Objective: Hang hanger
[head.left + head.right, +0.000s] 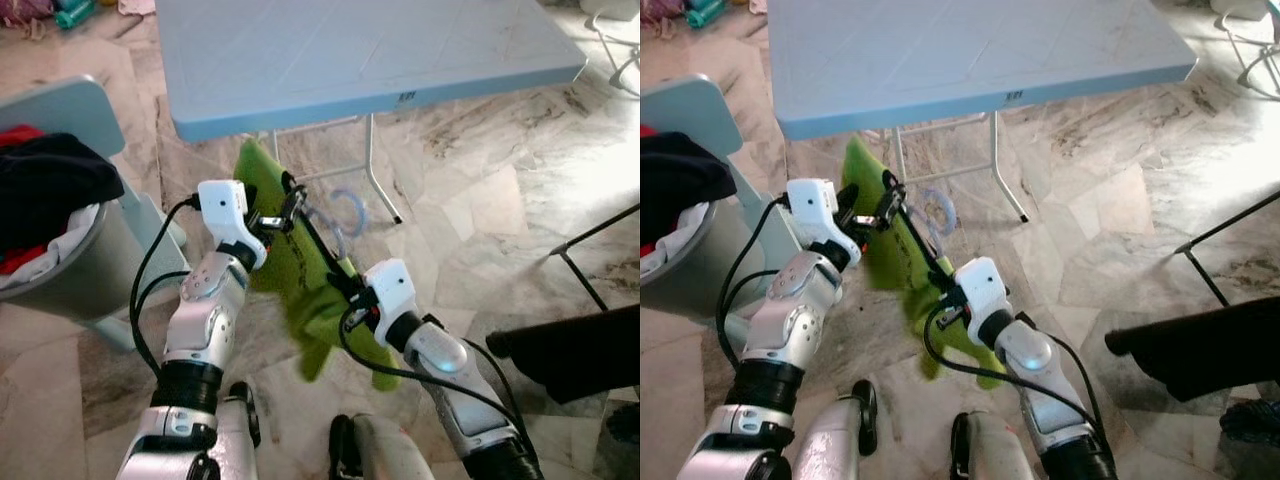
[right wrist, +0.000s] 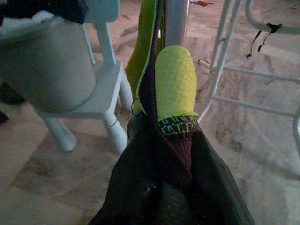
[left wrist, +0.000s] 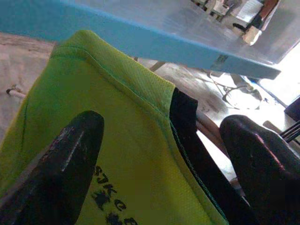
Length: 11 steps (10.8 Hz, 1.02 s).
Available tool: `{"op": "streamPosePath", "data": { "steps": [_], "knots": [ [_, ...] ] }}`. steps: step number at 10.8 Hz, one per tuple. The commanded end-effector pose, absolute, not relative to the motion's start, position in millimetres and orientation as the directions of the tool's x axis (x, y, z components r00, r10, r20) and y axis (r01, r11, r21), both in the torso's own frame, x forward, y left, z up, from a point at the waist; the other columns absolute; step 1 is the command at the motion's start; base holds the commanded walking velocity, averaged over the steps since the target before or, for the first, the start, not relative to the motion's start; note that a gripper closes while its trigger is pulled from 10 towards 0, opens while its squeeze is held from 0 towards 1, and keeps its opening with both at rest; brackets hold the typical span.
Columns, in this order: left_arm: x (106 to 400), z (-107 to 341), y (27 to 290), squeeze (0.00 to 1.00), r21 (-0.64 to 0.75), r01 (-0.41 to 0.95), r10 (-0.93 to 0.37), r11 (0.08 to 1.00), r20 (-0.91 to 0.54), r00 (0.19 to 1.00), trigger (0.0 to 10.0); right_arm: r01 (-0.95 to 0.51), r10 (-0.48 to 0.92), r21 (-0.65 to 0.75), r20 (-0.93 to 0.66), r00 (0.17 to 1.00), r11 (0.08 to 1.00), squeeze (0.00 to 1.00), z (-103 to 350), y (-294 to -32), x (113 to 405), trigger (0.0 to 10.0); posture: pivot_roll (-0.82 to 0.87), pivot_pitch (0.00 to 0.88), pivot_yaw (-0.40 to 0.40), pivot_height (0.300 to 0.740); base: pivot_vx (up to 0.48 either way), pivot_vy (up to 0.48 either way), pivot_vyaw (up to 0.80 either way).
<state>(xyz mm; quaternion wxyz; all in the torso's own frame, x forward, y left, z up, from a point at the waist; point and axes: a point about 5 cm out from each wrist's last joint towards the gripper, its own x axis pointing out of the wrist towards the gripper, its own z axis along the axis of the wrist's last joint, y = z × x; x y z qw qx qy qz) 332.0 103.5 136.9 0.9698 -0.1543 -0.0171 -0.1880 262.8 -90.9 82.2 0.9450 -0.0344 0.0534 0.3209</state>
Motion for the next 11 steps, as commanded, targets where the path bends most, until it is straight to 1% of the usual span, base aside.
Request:
{"op": "streamPosePath", "data": {
  "steps": [1,3,4,5,6,7,8,9,10,11],
  "knots": [
    [330.9,125.7,103.0,0.3,-0.296,0.354,-0.359,0.887,0.039,0.932,10.0,-0.637,0.637,-0.018,-0.003,0.771,0.77,0.0,107.9,-85.3,262.5,10.0,-0.04,0.247,-0.077,0.74,0.0,0.0,0.0],
    [333.7,125.9,107.0,0.27,-0.294,0.335,-0.34,0.895,0.038,0.94,10.0,-0.683,0.683,0.03,0.025,0.73,0.73,0.0,120.4,-82.2,255.1,10.0,-0.04,0.245,-0.077,0.74,0.0,0.0,0.0],
    [334.5,126.3,107.8,0.25,-0.293,0.329,-0.332,0.898,0.041,0.942,10.0,-0.692,0.692,0.052,0.032,0.722,0.72,0.0,124.7,-82.3,253.5,10.0,-0.04,0.245,-0.077,0.74,0.0,0.0,0.0],
    [334.1,129.0,103.9,0.23,-0.279,0.35,-0.349,0.894,0.054,0.936,10.0,-0.644,0.644,-0.008,0.013,0.765,0.765,0.0,124.8,-85.6,260.4,10.0,-0.05,0.244,-0.078,0.74,0.0,0.0,0.0],
    [332.0,129.4,100.0,0.22,-0.251,0.381,-0.379,0.89,0.059,0.924,10.0,-0.608,0.608,-0.038,0.007,0.794,0.793,0.0,123.6,-87.2,265.4,10.0,-0.05,0.244,-0.078,0.74,0.0,0.0,0.0],
    [328.4,127.1,95.1,0.19,-0.239,0.414,-0.413,0.878,0.055,0.909,10.0,-0.567,0.567,-0.074,-0.015,0.823,0.821,0.0,120.4,-87.6,273.1,10.0,-0.04,0.245,-0.078,0.74,0.0,0.0,0.0],
    [326.6,127.1,91.8,0.16,-0.28,0.425,-0.427,0.86,0.058,0.902,10.0,-0.54,0.541,-0.082,-0.008,0.841,0.838,0.0,122.2,-82.5,282.6,10.0,-0.04,0.244,-0.079,0.74,0.0,0.0,0.0],
    [326.3,128.2,89.5,0.13,-0.339,0.426,-0.433,0.839,0.059,0.899,10.0,-0.528,0.531,-0.102,-0.005,0.848,0.843,0.0,122.5,-79.5,285.1,10.0,-0.04,0.244,-0.081,0.74,0.0,0.0,0.0],
    [323.0,127.8,82.3,0.0,-0.384,0.45,-0.465,0.806,0.057,0.883,10.0,-0.468,0.472,-0.138,-0.004,0.881,0.873,0.0,119.1,-76.9,291.1,10.0,-0.03,0.243,-0.082,0.74,0.0,0.0,0.0],
    [320.6,124.7,79.1,0.0,-0.365,0.457,-0.473,0.811,0.05,0.88,10.0,-0.466,0.47,-0.135,0.004,0.882,0.875,0.0,118.8,-75.1,292.6,10.0,-0.03,0.242,-0.082,0.74,0.0,0.0,0.0]
  ]
}}
